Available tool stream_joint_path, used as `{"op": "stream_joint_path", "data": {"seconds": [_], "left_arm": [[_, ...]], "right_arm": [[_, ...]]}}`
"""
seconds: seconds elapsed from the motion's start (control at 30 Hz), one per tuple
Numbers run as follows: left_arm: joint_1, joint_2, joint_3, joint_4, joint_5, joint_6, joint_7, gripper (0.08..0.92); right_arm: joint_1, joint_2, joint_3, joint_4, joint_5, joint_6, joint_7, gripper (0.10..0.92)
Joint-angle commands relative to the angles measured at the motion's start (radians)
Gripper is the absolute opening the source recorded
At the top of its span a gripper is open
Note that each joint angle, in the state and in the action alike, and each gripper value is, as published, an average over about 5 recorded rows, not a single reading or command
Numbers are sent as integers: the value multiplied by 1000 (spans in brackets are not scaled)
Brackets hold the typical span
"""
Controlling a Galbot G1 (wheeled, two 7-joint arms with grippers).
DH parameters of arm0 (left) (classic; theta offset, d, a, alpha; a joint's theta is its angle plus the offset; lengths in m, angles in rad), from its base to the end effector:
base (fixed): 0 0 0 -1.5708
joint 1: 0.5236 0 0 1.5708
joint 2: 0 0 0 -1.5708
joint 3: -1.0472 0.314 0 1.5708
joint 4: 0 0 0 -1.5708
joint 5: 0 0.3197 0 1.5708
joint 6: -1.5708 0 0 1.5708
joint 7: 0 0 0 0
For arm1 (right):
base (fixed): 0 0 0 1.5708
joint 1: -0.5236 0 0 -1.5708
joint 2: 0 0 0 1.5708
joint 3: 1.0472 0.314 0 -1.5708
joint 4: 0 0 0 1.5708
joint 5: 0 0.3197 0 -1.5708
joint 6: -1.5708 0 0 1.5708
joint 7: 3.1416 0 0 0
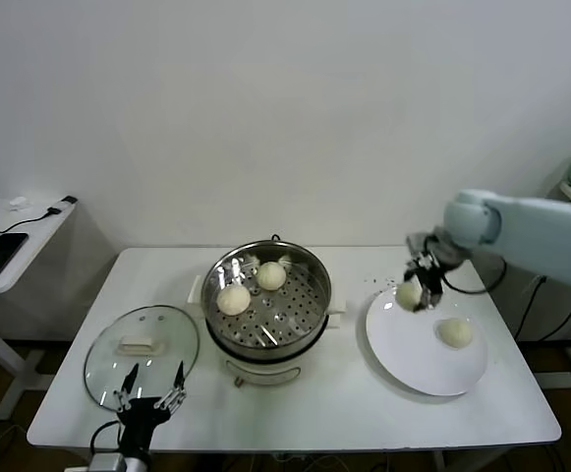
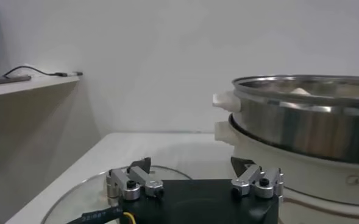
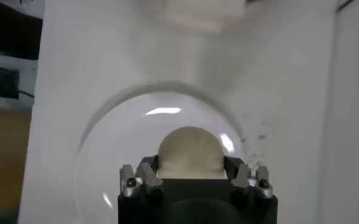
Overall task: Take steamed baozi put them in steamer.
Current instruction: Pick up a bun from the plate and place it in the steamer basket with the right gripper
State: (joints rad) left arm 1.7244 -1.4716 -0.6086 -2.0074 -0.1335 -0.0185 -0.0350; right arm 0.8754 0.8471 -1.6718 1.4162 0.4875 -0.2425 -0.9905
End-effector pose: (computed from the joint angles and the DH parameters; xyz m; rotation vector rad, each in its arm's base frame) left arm 0.1150 0.0422 -0.3177 0.1032 -2.9242 -0.0008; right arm 0.4785 -0.0485 -0.0211 1.3682 -1.3040 1.5270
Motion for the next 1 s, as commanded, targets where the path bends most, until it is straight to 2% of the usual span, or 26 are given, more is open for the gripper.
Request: {"op": "stream_joint_path", "data": {"seconds": [0.03, 0.13, 0.27, 0.47, 0.83, 1.0], "left_arm": [[1, -1, 0, -4, -1, 3, -1, 823], [4, -2, -2, -8, -1, 4, -1, 823], [13, 2, -10, -12, -3, 3, -2, 823], [21, 4, -20, -16, -4, 4, -3, 823], [21, 4, -27, -7, -7, 4, -4, 823], [19, 6, -27, -6, -8, 4, -5, 823]], "right_arm": [[299, 270, 9, 51, 78, 200, -77, 696], [268, 357, 51, 104, 53, 314, -78, 696], [165, 441, 73, 139, -73, 461, -78, 696], [-19, 507, 100, 92, -224, 609, -58, 696], [-217, 568, 102, -25, -379, 653, 13, 696], [-253, 580, 104, -84, -395, 655, 20, 696]]}}
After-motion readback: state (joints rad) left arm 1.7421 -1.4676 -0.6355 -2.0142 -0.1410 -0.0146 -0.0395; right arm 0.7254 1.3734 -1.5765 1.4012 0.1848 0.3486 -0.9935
